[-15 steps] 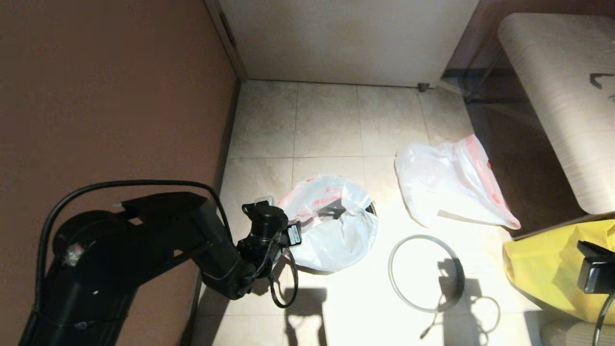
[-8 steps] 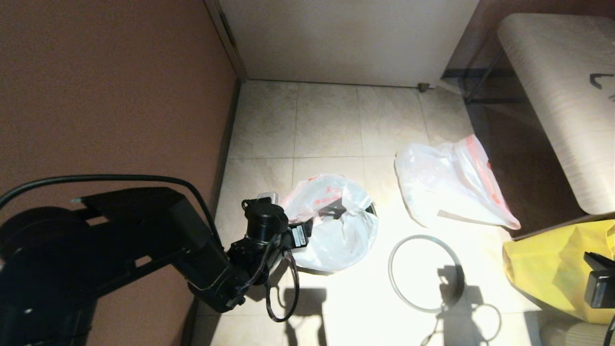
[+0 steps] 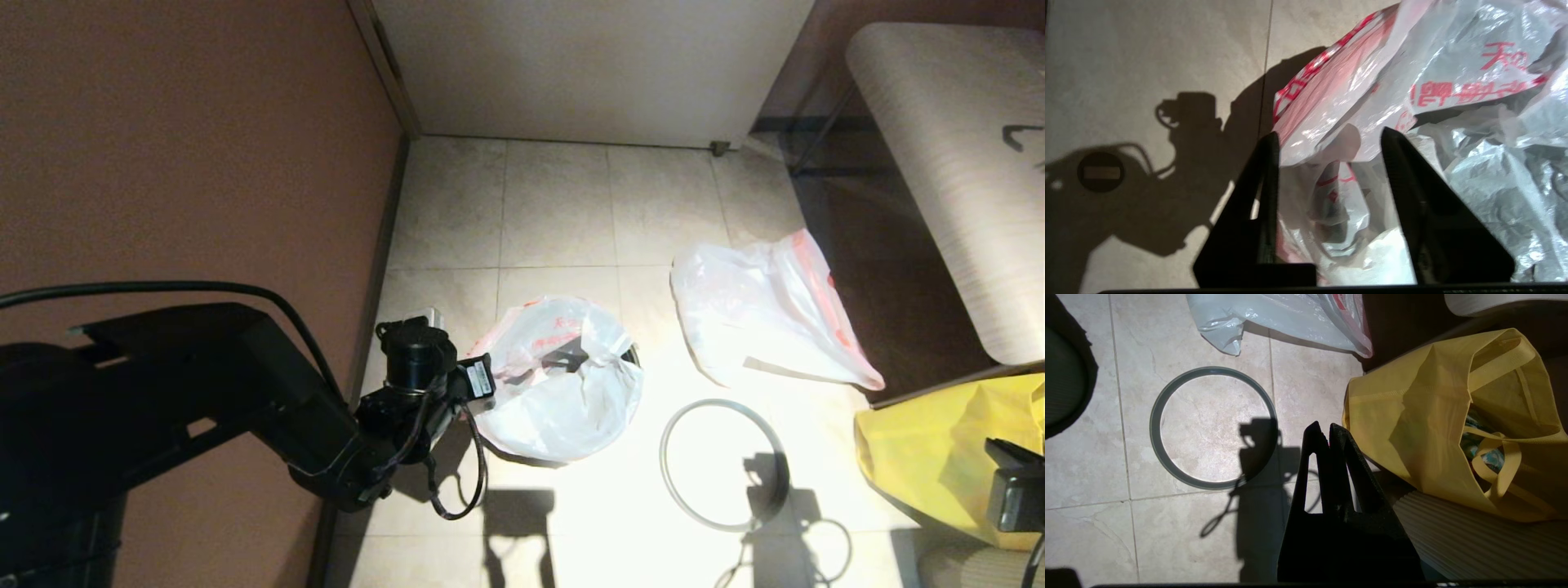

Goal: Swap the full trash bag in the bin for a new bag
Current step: Put the new garbage bag on the trash can

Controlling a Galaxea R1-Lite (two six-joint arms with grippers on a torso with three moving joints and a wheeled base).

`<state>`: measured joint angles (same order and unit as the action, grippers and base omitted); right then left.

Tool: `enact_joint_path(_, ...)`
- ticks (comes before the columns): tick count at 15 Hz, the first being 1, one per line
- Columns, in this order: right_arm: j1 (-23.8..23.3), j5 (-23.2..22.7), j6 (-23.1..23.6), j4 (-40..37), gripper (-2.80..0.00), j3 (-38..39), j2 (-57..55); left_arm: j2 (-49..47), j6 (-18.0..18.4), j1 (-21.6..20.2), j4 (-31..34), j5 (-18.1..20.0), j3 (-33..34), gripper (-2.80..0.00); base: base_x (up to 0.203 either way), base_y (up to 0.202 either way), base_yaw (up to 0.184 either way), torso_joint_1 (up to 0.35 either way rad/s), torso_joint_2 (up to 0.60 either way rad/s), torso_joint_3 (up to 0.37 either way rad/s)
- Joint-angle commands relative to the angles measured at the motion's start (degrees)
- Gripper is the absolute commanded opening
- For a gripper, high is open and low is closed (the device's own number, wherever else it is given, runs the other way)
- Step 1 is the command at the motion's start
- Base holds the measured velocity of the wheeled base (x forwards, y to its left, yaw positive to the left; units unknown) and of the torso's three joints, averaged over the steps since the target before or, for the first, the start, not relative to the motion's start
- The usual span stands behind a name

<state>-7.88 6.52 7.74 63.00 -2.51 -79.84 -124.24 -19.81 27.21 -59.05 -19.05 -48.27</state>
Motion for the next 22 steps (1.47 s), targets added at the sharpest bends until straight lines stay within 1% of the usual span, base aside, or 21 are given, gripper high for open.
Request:
enact_joint_path(1, 0.05, -0.19, -0.01, 0.37, -2.8, 0.58, -0.58, -1.64, 0.03, -0.88, -4.54, -0.28, 4.7, -2.8, 0.0, 0.0, 0.0, 0.0, 0.0, 0.0)
enact_joint_path(3, 0.14, -0.63, -0.26, 0.46, -2.8, 0.62, -0.58, -3.17, 0.65, -1.31, -12.45, -0.35, 9.68, -2.8, 0.0, 0.0, 0.0, 0.0, 0.0, 0.0)
enact_joint_path(5, 0.34, -1.25, -2.46, 0.54, -2.8, 0.75, -0.47, -7.04, 2.35, -1.9, -17.63, -0.37, 10.67, -2.8, 0.0, 0.0, 0.0, 0.0, 0.0, 0.0)
enact_joint_path(6, 0.32, -1.31, -3.08, 0.62, -2.8, 0.79, -0.19, -8.83, 4.19, -2.23, -19.37, -0.38, 10.47, -2.8, 0.0, 0.0, 0.0, 0.0, 0.0, 0.0)
enact_joint_path(7, 0.32, -1.49, -3.5, 0.63, -2.8, 0.75, -0.06, -10.37, 5.3, -2.37, -20.26, -0.6, 10.04, -2.8, 0.0, 0.0, 0.0, 0.0, 0.0, 0.0)
enact_joint_path(12, 0.32, -3.18, -3.7, 0.63, -2.8, 0.66, -0.44, -12.83, 5.75, -2.39, -20.4, -0.72, 7.63, -2.8, 0.0, 0.0, 0.0, 0.0, 0.0, 0.0)
enact_joint_path(14, 0.32, -3.27, -3.79, 0.63, -2.8, 0.66, -0.49, -14.49, 6.23, -2.63, -20.19, -0.8, 5.64, -2.8, 0.0, 0.0, 0.0, 0.0, 0.0, 0.0)
enact_joint_path(16, 0.32, -4.12, -5.12, 0.63, -2.8, 0.59, -0.48, -16.74, 7.31, -3.45, -20.14, -0.81, 2.99, -2.8, 0.0, 0.0, 0.0, 0.0, 0.0, 0.0)
enact_joint_path(18, 0.32, -4.32, -6.07, 0.63, -2.8, 0.58, -0.49, -19.88, 7.76, -3.98, -19.59, -1.4, -2.13, -2.8, 0.0, 0.0, 0.0, 0.0, 0.0, 0.0)
enact_joint_path(20, 0.32, -4.69, -6.51, 0.63, -2.8, 0.58, -0.49, -22.24, 7.84, -4.13, -16.3, -3.13, -6.75, -2.8, 0.0, 0.0, 0.0, 0.0, 0.0, 0.0)
enact_joint_path(22, 0.32, -5.57, -6.51, 0.63, -2.8, 0.41, -0.49, -22.65, 7.48, -4.36, -14.72, -4.24, -7.8, -2.8, 0.0, 0.0, 0.0, 0.0, 0.0, 0.0)
